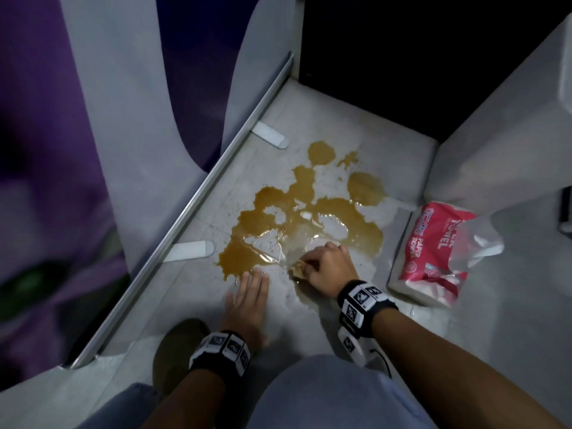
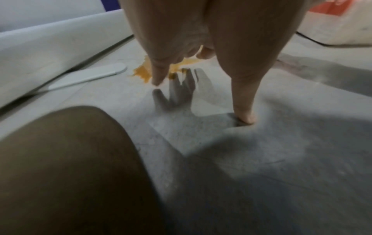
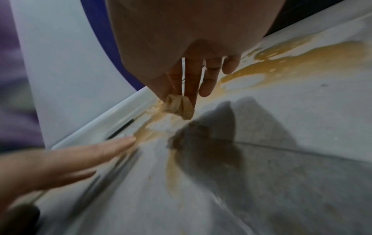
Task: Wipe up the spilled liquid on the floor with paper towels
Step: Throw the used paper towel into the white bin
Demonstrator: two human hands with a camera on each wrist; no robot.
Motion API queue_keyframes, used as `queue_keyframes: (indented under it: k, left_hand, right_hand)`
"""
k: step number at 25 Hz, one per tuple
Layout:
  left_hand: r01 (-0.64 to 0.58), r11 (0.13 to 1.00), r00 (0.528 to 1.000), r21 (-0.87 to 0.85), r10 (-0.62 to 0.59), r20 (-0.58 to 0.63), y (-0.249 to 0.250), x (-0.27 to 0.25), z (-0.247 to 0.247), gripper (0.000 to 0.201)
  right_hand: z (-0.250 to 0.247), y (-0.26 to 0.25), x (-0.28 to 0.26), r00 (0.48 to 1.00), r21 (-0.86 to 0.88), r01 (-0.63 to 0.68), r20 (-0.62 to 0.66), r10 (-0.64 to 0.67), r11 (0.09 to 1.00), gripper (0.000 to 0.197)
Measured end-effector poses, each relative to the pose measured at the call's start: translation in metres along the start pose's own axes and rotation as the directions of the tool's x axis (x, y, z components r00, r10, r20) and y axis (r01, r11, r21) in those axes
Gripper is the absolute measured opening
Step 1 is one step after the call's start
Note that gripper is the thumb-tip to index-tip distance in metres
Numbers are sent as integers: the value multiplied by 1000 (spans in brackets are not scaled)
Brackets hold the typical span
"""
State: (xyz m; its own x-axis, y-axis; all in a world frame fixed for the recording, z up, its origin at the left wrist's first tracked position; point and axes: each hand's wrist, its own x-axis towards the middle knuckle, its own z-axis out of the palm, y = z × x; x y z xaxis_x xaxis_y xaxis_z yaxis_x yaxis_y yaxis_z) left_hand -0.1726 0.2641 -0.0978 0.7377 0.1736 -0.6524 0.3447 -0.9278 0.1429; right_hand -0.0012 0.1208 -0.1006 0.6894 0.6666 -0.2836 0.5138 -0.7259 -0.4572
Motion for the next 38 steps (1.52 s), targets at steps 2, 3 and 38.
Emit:
queue_keyframes:
  k: [2, 3, 38]
  left_hand:
    - [-8, 999, 1000, 54, 8, 8, 7, 2, -11, 109]
    - [-26, 997, 999, 69, 24, 20, 8, 5, -20, 110]
    - [-466, 779, 713, 420, 612, -343, 328, 57, -302, 94]
  right_hand:
    - [-20, 1, -2, 996, 154, -71, -50, 80, 985, 17]
    - [-31, 0, -1, 990, 222, -94, -82, 115, 971, 15]
    - [-295, 138, -101, 278, 142, -98, -946, 164, 985, 28]
